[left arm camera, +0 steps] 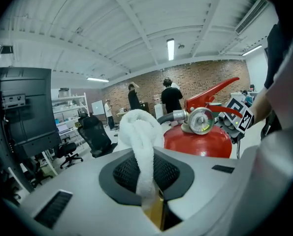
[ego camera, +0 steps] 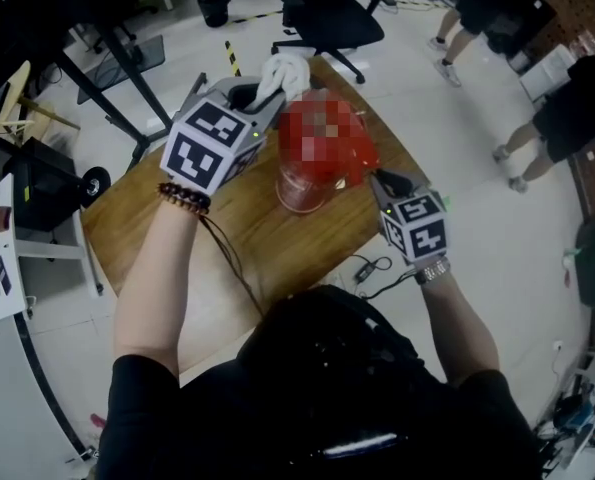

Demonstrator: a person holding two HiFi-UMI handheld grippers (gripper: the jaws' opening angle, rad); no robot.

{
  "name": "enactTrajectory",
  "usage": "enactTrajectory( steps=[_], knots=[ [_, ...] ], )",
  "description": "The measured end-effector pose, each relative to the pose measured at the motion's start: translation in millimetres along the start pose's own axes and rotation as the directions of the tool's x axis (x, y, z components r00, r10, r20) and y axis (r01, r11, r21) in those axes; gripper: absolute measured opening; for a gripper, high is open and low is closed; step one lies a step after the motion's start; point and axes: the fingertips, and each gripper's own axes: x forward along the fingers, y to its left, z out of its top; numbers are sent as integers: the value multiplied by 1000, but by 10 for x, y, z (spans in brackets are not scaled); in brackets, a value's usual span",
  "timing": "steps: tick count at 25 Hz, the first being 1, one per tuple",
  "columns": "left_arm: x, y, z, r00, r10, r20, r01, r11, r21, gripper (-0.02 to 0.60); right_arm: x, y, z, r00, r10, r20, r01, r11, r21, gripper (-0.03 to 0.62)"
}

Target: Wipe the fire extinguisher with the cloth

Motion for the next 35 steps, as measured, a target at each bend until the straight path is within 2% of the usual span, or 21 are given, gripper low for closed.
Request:
enactTrajectory(
  steps=[7,15,22,35],
  knots=[
    [174,2,-268,999,-36,-35,35,999,-37,34,57,-39,-36,1000,10,-12,-10,1000,2,43],
    [357,-49,-684,989,-85,-119,80,995,-52,32,162,-12,-85,999,31,-32,-31,1000,3,43],
    [487,-122,-1021,975,-131,-180,119,990,-78,32,230,16,-80,998,45,-43,-45,999,2,43],
    [755,-279,-1753,936,-207,-284,171,974,-147,32,313,29,-182,997,55,-61,-54,998,14,43]
  ],
)
